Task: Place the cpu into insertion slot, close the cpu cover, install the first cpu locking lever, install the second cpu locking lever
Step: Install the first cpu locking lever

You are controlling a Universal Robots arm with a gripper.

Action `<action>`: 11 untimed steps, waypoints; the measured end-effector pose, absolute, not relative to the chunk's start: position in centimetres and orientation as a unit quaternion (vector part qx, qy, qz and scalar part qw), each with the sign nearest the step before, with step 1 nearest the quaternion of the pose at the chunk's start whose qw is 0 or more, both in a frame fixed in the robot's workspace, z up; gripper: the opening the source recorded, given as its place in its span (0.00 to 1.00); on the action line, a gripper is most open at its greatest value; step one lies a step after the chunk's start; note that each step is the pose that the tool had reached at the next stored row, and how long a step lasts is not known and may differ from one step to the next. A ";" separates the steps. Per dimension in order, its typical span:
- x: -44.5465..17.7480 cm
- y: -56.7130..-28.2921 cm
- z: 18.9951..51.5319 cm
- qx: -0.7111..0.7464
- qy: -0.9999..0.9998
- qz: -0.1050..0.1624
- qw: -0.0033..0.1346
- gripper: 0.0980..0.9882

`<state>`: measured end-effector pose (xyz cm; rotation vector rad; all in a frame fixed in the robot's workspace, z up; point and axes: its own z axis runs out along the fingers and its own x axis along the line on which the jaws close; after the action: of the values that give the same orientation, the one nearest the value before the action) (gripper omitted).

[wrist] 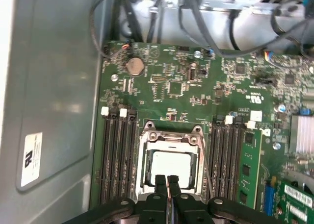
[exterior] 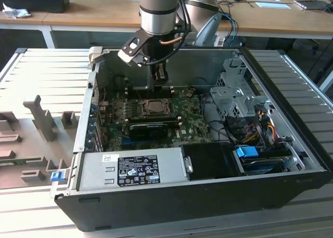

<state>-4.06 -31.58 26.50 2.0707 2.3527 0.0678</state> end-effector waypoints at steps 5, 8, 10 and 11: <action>-4.1 -31.6 26.5 0.615 0.788 0.022 0.002 0.07; -4.1 -31.6 26.5 0.592 0.805 0.022 0.001 0.07; -4.1 -31.6 26.4 0.581 0.814 0.022 0.001 0.07; -4.1 -31.6 26.4 0.575 0.818 0.022 0.001 0.07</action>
<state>-4.15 -31.58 26.42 1.8054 2.5677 0.0686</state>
